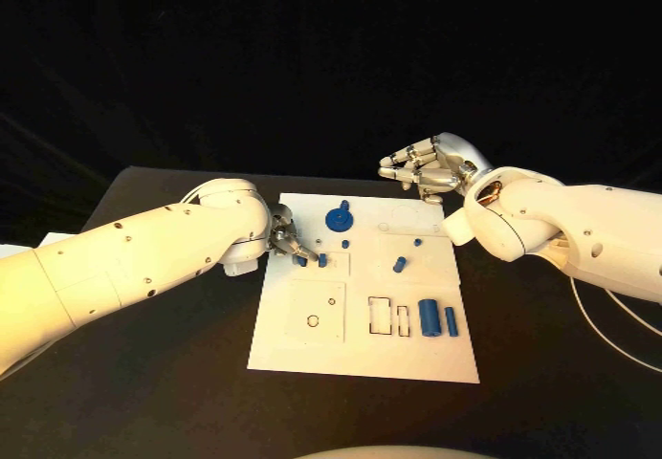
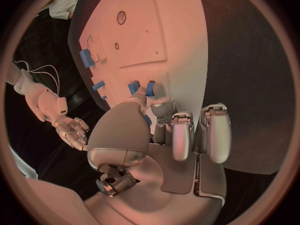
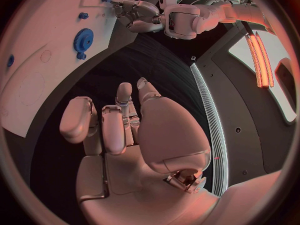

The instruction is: Assemble the parts on the task board

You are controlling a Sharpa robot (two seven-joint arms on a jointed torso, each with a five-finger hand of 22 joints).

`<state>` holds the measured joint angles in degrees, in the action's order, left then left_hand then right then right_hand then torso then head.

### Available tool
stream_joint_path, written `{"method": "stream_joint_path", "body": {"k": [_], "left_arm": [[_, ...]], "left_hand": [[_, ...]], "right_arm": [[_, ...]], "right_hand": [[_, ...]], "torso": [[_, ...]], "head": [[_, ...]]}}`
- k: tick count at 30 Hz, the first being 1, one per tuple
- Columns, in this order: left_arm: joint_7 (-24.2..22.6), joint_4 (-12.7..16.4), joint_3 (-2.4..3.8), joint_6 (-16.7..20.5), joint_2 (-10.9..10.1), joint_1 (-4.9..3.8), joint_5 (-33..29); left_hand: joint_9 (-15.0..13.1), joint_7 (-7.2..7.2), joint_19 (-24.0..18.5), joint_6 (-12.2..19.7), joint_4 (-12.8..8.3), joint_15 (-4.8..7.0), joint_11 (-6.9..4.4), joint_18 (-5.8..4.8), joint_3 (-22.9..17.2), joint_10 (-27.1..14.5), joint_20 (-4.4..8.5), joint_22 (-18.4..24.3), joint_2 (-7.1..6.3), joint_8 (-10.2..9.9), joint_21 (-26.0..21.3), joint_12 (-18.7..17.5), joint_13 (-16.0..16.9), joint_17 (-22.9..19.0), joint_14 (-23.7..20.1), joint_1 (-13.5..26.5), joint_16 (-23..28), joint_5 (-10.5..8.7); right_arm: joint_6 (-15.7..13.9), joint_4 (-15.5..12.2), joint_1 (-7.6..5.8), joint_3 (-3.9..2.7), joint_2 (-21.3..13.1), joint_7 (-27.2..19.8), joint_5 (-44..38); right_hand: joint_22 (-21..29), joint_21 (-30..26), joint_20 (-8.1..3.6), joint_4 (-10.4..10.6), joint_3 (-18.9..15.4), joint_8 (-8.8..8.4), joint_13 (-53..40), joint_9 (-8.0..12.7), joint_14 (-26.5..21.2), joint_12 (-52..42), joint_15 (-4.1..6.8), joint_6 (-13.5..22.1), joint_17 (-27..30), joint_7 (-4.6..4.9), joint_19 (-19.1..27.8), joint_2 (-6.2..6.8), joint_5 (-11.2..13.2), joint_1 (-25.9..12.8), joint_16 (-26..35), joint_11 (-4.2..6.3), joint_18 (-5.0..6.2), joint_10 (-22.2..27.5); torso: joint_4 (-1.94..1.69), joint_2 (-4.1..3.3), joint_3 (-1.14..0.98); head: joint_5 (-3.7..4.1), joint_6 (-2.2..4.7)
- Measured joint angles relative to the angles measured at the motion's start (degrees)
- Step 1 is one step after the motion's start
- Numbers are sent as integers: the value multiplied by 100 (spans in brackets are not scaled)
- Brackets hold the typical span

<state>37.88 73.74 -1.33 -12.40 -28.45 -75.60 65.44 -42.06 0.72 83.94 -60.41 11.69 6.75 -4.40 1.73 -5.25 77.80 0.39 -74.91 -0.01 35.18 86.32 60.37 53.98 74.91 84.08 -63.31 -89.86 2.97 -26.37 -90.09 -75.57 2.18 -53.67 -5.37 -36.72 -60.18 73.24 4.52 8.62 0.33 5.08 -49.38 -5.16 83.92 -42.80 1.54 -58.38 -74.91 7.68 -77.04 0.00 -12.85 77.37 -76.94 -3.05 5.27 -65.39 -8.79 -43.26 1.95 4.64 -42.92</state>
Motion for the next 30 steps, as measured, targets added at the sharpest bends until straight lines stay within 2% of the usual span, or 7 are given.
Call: {"method": "stream_joint_path", "body": {"k": [11,25,28,30], "left_arm": [[0,101,60,41,-46,-15,-29],[-4,123,78,118,-88,-28,-62],[-4,170,121,125,-158,-31,-69],[-19,235,173,153,-230,-37,-104]], "left_hand": [[-10,20,22,-20,40,20,0,1,-40,0,21,0,-55,0,22,0,-14,0,-21,55,0,0],[-15,20,21,-20,40,20,0,2,-39,0,21,0,-31,23,22,0,-18,-1,-20,77,0,0],[-14,20,21,-20,49,20,0,2,-48,0,21,0,-42,23,20,0,-30,-1,-20,88,0,0],[-14,20,21,-20,80,20,0,2,-79,0,21,0,-77,23,-79,-49,-72,-1,-20,122,0,0]], "right_arm": [[12,18,1,1,22,0,0],[28,39,13,5,44,0,2],[30,41,13,6,43,1,2],[31,43,15,6,42,1,2]], "right_hand": [[6,-22,0,0,0,0,0,0,0,0,0,0,1,0,0,0,0,0,0,0,0,0],[6,-22,0,0,0,0,0,0,0,0,0,0,-4,0,0,0,0,0,0,0,0,0],[6,-22,0,0,0,0,0,-1,0,0,0,0,-4,0,0,0,0,0,0,0,0,0],[6,-22,0,0,0,0,0,-1,0,0,0,0,-4,0,0,0,0,0,0,0,0,0]], "torso": [[-4,-1,4],[0,-3,0],[0,-3,0],[0,-4,2]], "head": [[5,1],[-4,1],[-5,2],[0,10]]}}
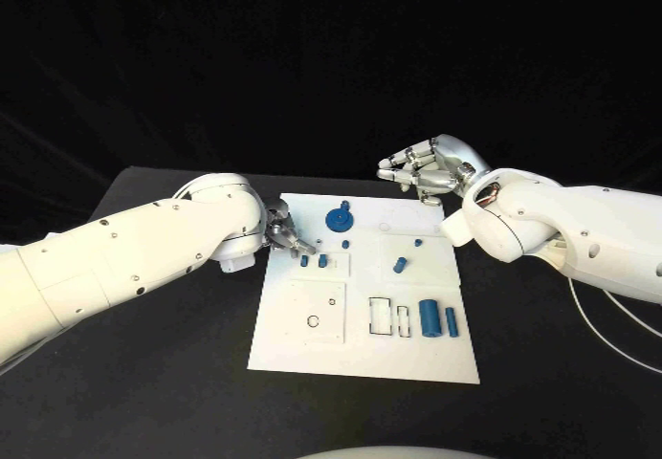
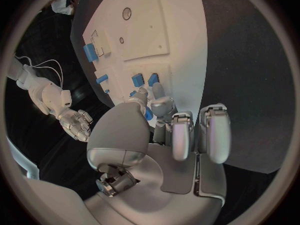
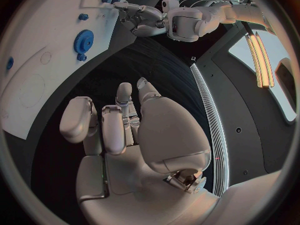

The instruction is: Assemble the parts on the task board

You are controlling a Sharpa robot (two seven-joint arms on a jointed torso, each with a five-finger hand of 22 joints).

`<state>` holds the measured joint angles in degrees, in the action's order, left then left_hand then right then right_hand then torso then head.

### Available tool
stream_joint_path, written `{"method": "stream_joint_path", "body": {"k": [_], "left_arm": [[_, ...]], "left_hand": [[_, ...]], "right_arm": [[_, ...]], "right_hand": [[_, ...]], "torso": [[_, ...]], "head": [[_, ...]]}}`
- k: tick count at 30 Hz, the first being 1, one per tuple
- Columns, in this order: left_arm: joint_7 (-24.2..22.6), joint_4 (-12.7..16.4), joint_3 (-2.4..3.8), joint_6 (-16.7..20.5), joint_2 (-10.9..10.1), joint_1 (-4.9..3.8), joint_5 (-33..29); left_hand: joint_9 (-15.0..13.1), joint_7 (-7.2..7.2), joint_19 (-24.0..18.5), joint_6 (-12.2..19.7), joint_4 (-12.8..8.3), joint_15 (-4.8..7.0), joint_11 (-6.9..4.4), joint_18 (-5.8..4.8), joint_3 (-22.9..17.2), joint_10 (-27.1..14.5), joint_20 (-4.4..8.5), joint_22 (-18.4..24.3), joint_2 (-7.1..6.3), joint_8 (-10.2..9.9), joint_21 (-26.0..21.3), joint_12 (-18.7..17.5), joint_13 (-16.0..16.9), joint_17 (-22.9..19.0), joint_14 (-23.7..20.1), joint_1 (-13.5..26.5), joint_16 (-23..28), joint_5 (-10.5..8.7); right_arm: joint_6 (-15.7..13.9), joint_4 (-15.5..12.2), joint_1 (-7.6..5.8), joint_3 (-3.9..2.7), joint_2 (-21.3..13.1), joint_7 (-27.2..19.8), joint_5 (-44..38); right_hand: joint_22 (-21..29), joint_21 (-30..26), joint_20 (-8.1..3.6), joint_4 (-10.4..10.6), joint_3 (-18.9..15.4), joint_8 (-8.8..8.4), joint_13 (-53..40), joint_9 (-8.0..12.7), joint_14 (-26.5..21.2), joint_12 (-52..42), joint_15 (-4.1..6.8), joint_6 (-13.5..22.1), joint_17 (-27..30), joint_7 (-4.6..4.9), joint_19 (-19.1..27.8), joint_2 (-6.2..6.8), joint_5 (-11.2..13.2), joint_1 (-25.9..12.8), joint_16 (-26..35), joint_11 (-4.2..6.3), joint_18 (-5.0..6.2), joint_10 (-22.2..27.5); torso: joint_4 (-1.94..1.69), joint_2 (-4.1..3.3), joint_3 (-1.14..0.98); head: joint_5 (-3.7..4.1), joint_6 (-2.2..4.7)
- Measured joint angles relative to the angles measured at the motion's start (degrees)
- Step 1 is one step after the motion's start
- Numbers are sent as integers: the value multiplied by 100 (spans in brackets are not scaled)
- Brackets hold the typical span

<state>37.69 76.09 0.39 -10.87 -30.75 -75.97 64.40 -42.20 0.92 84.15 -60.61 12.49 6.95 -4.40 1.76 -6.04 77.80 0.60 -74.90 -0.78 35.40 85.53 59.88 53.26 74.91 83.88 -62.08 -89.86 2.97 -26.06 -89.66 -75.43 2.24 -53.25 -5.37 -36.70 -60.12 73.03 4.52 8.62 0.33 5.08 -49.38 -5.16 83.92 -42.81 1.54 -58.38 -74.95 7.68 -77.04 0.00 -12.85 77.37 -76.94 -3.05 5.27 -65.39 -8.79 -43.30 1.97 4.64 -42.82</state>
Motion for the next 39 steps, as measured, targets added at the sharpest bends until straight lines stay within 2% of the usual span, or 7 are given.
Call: {"method": "stream_joint_path", "body": {"k": [3,5,9,13,23,29,39], "left_arm": [[-81,76,36,81,-83,-21,-110],[-263,135,53,226,-152,-48,-252],[-905,209,60,644,-249,-88,-533],[-1716,230,-20,1080,-274,-95,-690],[-3196,-63,-247,1828,42,13,-111],[-3565,-319,-352,2003,305,73,686],[-3694,-728,-394,1898,674,130,1626]], "left_hand": [[0,-64,0,153,57,0,40,0,-57,-169,0,0,-56,-50,-357,-260,-275,0,0,56,0,0],[32,-200,-53,480,108,-64,159,221,-162,-743,-32,107,-133,-214,-1341,-1005,-1061,0,6,127,168,0],[325,-625,-1292,1223,-102,-430,559,710,-450,-1807,-289,2168,-344,-720,-4441,-1830,-1659,-473,-450,-369,1952,0],[893,-916,-1775,1576,-662,-668,847,717,-1082,-2384,-524,2861,-503,-1318,-5445,-2579,-2251,-1839,-1497,-1456,3607,0],[2187,-872,-1519,763,-1140,-681,883,809,-1946,-1919,-605,3195,-966,-2289,-5779,-3968,-3768,-2881,-1572,-1869,4428,12],[2416,-821,-1388,608,-1169,-664,868,808,-1975,-1827,-592,3227,-1026,-2469,-5779,-4299,-4103,-2906,-1375,-1810,4357,12],[2639,-806,-1085,376,-1195,-637,865,808,-1949,-1684,-572,3216,-1068,-2613,-5740,-4581,-4419,-2239,-796,-1688,3462,12]], "right_arm": [[0,5,2,1,-1,0,0],[0,10,3,2,-1,0,0],[-3,28,4,2,-1,0,1],[-11,50,5,4,-3,-5,1],[-25,81,10,4,12,-20,1],[-27,83,21,4,25,-26,1],[-32,79,26,4,40,-45,1]], "right_hand": [[0,0,0,0,0,0,0,0,0,0,0,0,0,0,0,0,0,0,0,0,0,0],[0,0,0,0,0,0,0,0,0,0,0,0,0,0,0,0,0,0,0,0,0,0],[7,0,0,0,0,0,5,0,0,0,0,0,1,0,0,0,0,0,0,12,0,12],[16,0,0,-17,-17,0,15,0,0,0,0,0,1,0,0,0,0,0,0,10,0,35],[35,-26,0,-17,-16,0,54,0,0,32,0,17,2,17,0,0,0,0,23,17,1,60],[47,-26,0,-17,-16,0,63,0,0,32,0,18,2,17,0,0,0,0,22,22,1,64],[71,-49,21,-17,-16,0,63,5,0,53,0,18,3,17,21,-23,-24,23,23,1,0,85]], "torso": [[0,0,1],[-4,1,2],[-8,3,5],[-12,3,12],[0,-2,15],[8,-8,6],[8,-9,-4]], "head": [[13,9],[25,21],[44,59],[71,101],[133,174],[154,199],[179,210]]}}
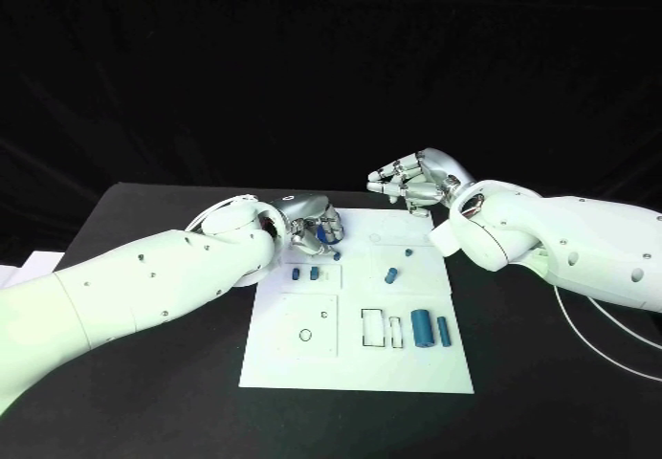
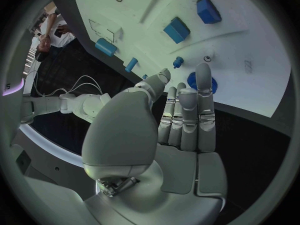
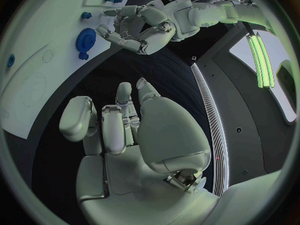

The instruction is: Assemble the parts on the task board

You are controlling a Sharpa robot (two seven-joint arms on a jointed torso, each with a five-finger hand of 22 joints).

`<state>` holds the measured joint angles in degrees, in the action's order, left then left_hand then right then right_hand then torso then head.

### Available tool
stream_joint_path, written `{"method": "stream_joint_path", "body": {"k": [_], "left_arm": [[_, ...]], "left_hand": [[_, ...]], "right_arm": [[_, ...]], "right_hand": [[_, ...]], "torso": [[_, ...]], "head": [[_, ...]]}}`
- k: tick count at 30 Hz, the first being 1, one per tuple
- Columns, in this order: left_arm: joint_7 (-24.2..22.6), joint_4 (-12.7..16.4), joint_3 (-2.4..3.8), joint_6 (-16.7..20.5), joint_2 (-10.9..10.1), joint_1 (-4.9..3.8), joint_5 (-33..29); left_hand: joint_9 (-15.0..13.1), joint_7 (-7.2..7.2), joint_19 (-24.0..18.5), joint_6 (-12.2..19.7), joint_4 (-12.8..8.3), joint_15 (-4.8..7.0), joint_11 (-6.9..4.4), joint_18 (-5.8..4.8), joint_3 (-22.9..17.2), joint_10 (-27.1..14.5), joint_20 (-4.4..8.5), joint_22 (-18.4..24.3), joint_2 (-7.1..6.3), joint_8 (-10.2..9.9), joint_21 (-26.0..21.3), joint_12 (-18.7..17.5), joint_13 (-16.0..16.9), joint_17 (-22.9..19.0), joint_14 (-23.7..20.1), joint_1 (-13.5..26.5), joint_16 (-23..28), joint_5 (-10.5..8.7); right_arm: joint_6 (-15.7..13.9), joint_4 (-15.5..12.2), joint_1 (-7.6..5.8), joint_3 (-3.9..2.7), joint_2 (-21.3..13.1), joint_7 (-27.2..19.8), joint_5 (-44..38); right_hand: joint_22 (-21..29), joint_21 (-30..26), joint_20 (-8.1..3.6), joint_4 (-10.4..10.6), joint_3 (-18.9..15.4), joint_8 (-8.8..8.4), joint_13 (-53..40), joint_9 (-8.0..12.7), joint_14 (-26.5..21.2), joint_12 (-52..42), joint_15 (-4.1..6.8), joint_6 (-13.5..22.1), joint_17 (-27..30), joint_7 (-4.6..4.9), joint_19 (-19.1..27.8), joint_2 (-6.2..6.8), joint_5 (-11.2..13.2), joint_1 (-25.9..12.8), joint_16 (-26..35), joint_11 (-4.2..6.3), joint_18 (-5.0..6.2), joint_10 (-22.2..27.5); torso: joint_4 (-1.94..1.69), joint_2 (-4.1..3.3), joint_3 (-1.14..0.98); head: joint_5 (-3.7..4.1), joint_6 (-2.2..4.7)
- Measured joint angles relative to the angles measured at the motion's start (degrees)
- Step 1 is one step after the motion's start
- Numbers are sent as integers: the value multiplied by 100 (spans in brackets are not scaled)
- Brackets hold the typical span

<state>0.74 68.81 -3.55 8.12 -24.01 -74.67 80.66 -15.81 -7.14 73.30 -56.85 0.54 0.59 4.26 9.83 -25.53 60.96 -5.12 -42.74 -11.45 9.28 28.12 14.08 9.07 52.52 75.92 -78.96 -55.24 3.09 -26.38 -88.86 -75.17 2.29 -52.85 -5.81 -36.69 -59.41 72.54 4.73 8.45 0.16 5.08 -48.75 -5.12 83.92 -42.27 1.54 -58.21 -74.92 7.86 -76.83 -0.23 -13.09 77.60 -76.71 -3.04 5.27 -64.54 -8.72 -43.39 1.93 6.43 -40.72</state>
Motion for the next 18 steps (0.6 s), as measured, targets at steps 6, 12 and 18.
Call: {"method": "stream_joint_path", "body": {"k": [6,12,18], "left_arm": [[-29,-167,-6,-79,150,29,254],[-40,-265,-6,-179,230,32,401],[-37,-350,-9,-309,312,34,507]], "left_hand": [[93,18,372,-236,0,10,-33,1,0,260,16,-615,28,-52,808,-125,-123,777,386,28,-866,0],[197,48,821,-377,-17,43,-67,-227,-18,477,43,-1684,51,-122,2200,-260,-241,1574,756,51,-1737,0],[261,49,931,-438,-49,62,-61,-314,-49,552,70,-2124,74,-184,2742,-347,-302,1807,775,73,-1999,0]], "right_arm": [[-3,-3,2,0,-6,-14,0],[-5,-8,2,0,-2,-23,0],[-7,-11,2,0,12,-29,0]], "right_hand": [[0,0,0,0,0,0,0,0,0,0,0,0,0,0,0,0,0,0,0,0,0,0],[0,0,0,0,0,0,0,0,0,0,0,0,1,0,0,0,0,0,0,0,0,0],[0,0,0,0,0,0,10,-1,0,0,0,0,1,0,0,0,0,0,22,0,0,-1]], "torso": [[0,3,-1],[1,5,-1],[-4,5,4]], "head": [[10,0],[4,-5],[12,-13]]}}
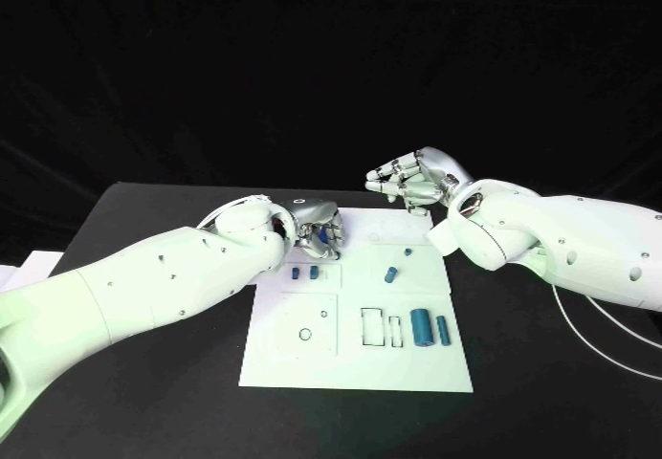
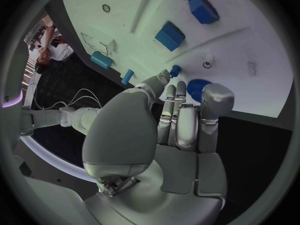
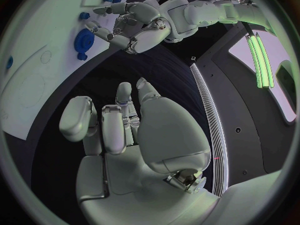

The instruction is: Assemble the parts on the task board

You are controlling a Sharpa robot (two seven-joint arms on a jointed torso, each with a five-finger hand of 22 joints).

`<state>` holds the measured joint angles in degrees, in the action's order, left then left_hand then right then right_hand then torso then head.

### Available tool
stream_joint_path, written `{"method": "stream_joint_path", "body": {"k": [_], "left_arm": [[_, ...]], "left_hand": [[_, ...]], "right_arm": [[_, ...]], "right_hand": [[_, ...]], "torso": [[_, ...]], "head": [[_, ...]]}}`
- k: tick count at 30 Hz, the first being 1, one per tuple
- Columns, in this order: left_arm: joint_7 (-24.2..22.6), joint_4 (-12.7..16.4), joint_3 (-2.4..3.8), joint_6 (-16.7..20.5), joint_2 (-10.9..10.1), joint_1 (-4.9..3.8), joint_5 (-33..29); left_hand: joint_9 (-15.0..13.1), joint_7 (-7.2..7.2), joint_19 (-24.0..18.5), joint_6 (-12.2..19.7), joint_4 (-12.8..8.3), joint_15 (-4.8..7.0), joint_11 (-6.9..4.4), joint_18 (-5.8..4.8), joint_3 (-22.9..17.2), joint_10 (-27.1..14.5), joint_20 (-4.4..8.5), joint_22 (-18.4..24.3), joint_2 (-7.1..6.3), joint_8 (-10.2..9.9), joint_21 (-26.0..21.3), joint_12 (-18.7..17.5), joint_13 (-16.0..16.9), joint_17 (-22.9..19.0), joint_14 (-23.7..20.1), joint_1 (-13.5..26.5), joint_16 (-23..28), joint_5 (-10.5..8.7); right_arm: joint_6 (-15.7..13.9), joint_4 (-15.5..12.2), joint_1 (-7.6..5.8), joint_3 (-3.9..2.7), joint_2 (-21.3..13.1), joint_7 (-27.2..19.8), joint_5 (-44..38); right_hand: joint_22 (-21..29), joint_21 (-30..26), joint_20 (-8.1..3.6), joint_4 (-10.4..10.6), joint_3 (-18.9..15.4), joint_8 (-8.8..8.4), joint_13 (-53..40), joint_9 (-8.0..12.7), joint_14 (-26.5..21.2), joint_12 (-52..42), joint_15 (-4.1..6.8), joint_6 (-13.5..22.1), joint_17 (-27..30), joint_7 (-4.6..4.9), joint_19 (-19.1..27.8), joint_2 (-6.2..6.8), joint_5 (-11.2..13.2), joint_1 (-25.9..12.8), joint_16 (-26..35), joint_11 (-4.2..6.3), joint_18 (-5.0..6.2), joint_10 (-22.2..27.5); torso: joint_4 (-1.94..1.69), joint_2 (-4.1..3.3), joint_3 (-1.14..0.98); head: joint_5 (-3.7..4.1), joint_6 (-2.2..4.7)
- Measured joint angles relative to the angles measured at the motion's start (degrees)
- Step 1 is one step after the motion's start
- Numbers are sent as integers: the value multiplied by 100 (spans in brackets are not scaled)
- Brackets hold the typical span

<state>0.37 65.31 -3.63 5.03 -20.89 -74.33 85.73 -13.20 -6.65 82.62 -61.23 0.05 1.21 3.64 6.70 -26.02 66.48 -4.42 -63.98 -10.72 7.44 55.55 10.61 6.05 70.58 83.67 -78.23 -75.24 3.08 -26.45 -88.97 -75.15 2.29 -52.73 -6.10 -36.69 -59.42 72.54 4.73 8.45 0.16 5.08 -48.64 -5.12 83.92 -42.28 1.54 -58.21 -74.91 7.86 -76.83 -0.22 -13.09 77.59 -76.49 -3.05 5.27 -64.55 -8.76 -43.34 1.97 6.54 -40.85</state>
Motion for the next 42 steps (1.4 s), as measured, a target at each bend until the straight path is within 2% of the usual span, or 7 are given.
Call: {"method": "stream_joint_path", "body": {"k": [7,9,27,31,33,36,42], "left_arm": [[9,-125,-4,-104,108,5,68],[11,-162,-5,-119,135,9,79],[58,-460,0,-276,316,57,141],[60,-493,8,-278,343,64,146],[60,-506,10,-277,355,68,148],[60,-517,14,-271,371,78,149],[50,-521,16,-254,380,96,150]], "left_hand": [[37,-3,93,-45,-21,0,-35,-1,-21,81,11,-368,0,-26,467,-65,-33,35,0,0,-65,0],[50,0,93,-83,-38,0,-17,-89,-38,100,11,-426,0,-27,542,-66,-40,35,0,0,-93,0],[84,0,93,-124,-54,0,-37,-89,-88,161,11,-761,0,-70,947,-131,-72,56,0,-1,-142,0],[94,18,104,-146,-69,0,-37,-89,-103,202,22,-828,25,-70,1037,-152,-72,56,-1,20,-148,0],[99,20,113,-184,-84,14,-59,-153,-119,249,32,-865,47,-70,1092,-156,-72,56,14,-2,-169,0],[108,31,113,-219,-95,22,-77,-153,-129,325,32,-919,47,-70,1150,-156,-72,56,22,-3,-170,0],[122,63,134,-394,-189,43,-131,-152,-223,500,52,-1019,176,-82,1252,-162,-64,51,42,-71,-198,-1]], "right_arm": [[-1,-1,0,0,11,-6,0],[-1,-1,0,0,14,-7,0],[0,-1,1,0,33,-14,0],[0,-3,1,0,35,-14,0],[1,-4,1,0,37,-15,0],[1,-5,1,0,38,-16,0],[1,-6,1,0,40,-17,0]], "right_hand": [[0,0,0,0,0,0,0,0,0,0,0,0,0,0,0,0,0,0,0,0,0,0],[0,0,0,0,0,0,0,0,0,0,0,0,0,0,0,0,0,0,0,0,0,0],[0,1,0,0,0,0,-1,-1,0,0,0,0,1,0,0,0,0,0,0,0,0,-1],[0,1,0,0,0,0,-1,-1,0,0,0,0,1,0,0,0,0,0,0,0,0,-1],[0,1,0,0,0,0,-1,-1,0,0,0,0,1,0,0,0,0,0,0,0,0,-1],[0,1,0,0,0,0,-1,-1,0,0,0,0,1,0,0,0,0,0,0,0,0,-1],[0,1,0,0,0,0,-1,-1,0,0,0,0,1,0,0,0,0,0,0,0,0,-1]], "torso": [[6,-2,1],[7,-2,1],[3,-1,-1],[1,1,-1],[1,1,-1],[0,2,-1],[-3,4,-1]], "head": [[-4,-4],[-3,-9],[3,-37],[8,-42],[8,-46],[12,-49],[14,-51]]}}
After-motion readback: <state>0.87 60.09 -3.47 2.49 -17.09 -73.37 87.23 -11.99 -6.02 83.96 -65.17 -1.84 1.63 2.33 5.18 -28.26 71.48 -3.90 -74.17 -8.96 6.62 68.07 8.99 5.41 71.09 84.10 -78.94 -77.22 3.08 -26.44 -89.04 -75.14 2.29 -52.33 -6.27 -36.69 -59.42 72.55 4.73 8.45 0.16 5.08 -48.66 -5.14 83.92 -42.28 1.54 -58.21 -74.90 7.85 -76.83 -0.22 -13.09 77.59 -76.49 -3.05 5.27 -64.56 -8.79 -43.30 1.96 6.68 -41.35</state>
